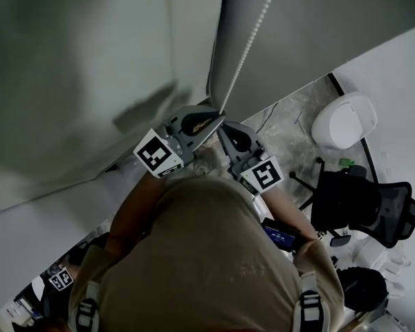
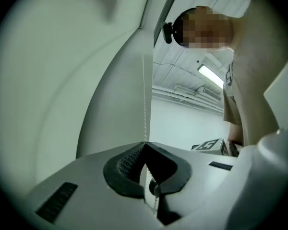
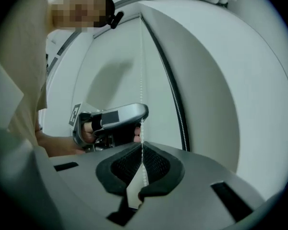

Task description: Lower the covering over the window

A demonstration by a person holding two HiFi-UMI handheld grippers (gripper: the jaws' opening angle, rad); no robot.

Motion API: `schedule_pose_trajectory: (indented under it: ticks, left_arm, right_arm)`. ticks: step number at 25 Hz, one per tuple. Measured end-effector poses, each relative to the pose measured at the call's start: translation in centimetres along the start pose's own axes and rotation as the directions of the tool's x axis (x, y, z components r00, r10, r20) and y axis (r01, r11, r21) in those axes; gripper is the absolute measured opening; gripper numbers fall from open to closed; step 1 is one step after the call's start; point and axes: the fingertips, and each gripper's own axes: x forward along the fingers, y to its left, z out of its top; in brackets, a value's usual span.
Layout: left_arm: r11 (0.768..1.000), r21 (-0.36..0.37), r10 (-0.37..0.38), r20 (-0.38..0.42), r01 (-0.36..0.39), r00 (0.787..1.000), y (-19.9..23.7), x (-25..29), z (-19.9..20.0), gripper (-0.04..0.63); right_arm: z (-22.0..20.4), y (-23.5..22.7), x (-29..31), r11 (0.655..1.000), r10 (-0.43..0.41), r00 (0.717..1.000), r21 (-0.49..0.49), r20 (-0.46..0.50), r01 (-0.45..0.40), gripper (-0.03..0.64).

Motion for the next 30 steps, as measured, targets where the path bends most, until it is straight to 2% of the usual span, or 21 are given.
schedule_pose_trajectory:
  ticks: [2,3,4,6,10,12,13,14,16,17,18,19,20,22,25,26,27,30]
  left_arm:
    - [0.999,0.037,0.036,-0.012,-0.036,0.999,0.8,-0.7,-1.4,0.015]
    - [0.998,0.039,0.047,-0.033,-0.046,0.998,1.0,-1.0,-2.5,0.015]
    - [0.998,0.029,0.050,-0.062,-0.048,0.997,1.2,-1.3,-3.8,0.015]
    - [1.000,0.007,0.031,-0.114,-0.031,0.993,0.8,-1.8,-6.3,0.015]
    - [1.000,-0.013,-0.013,-0.164,0.010,0.986,-2.3,-1.3,-9.2,0.015]
    - [1.000,-0.027,-0.017,-0.159,0.013,0.987,-3.8,-0.6,-9.2,0.015]
    - [0.999,-0.034,-0.020,-0.151,0.015,0.988,-4.2,-0.3,-9.1,0.015]
    - [0.999,-0.043,-0.031,-0.139,0.025,0.990,-4.4,-0.3,-9.1,0.015]
    - [0.993,-0.096,-0.078,-0.091,0.069,0.993,-4.3,-1.5,-9.4,0.017]
    - [0.985,-0.153,-0.093,-0.046,0.085,0.995,-3.9,-2.4,-9.0,0.150]
    - [0.975,-0.206,-0.089,0.003,0.087,0.996,-3.4,-3.4,-8.1,0.241]
    - [0.970,-0.230,-0.072,0.040,0.079,0.997,-2.7,-4.0,-6.8,0.241]
    - [0.973,-0.219,-0.055,0.059,0.067,0.997,-2.3,-4.2,-5.3,0.239]
    - [0.988,-0.141,-0.047,0.061,0.056,0.997,-2.3,-3.2,-2.3,0.239]
    - [0.999,-0.041,-0.026,0.035,0.028,0.999,-2.4,-0.2,0.7,0.233]
    - [1.000,-0.025,-0.004,0.025,0.004,1.000,-2.4,0.6,1.1,0.163]
    - [1.000,-0.015,0.019,0.017,-0.018,1.000,-2.4,1.2,1.3,0.017]
    - [0.998,0.008,0.062,0.030,-0.062,0.998,-2.5,1.4,1.3,0.015]
  right_arm:
    - [0.5,-0.8,-1.1,1.000,-0.016,0.998,-0.005,0.056,0.016,0.028]
    - [1.0,-1.3,-1.8,1.000,-0.029,0.996,0.011,0.087,0.028,0.088]
    - [1.6,-1.7,-2.2,0.999,-0.040,0.993,0.029,0.111,0.037,0.110]
    - [3.2,-1.5,-2.2,0.999,-0.031,0.992,0.028,0.124,0.027,0.110]
    - [4.8,0.5,-1.6,0.996,0.052,0.996,-0.070,0.075,-0.047,0.110]
    - [4.7,0.7,-1.7,0.993,0.041,0.998,-0.110,0.055,-0.034,0.109]
    - [4.4,0.6,-1.7,0.994,0.024,0.999,-0.110,0.048,-0.018,0.058]
    - [4.1,0.4,-1.7,0.996,0.010,0.999,-0.094,0.044,-0.006,0.013]
    - [3.7,0.2,-1.7,0.999,0.000,0.999,-0.049,0.054,0.003,0.009]
    - [3.4,0.2,-1.8,0.999,0.000,0.998,-0.038,0.058,0.002,0.008]
    - [2.7,0.1,-1.9,0.999,0.005,0.999,-0.035,0.049,-0.003,0.008]
    - [1.5,0.0,-2.0,0.999,0.010,1.000,-0.033,0.024,-0.009,0.008]
    - [0.3,-0.1,-2.0,1.000,0.013,1.000,-0.023,-0.008,-0.013,0.008]
    - [-1.4,0.0,-1.9,1.000,0.021,0.999,0.007,-0.047,-0.021,0.008]
    - [-1.5,0.5,-1.0,0.999,0.046,0.998,0.000,-0.049,-0.046,0.008]
    - [-1.4,0.6,-1.0,0.999,0.050,0.998,0.000,-0.046,-0.050,0.008]
    - [-1.3,0.5,-1.1,0.999,0.049,0.998,0.002,-0.043,-0.049,0.008]
    - [-0.9,0.4,-2.2,0.998,0.054,0.998,-0.012,-0.017,-0.054,0.009]
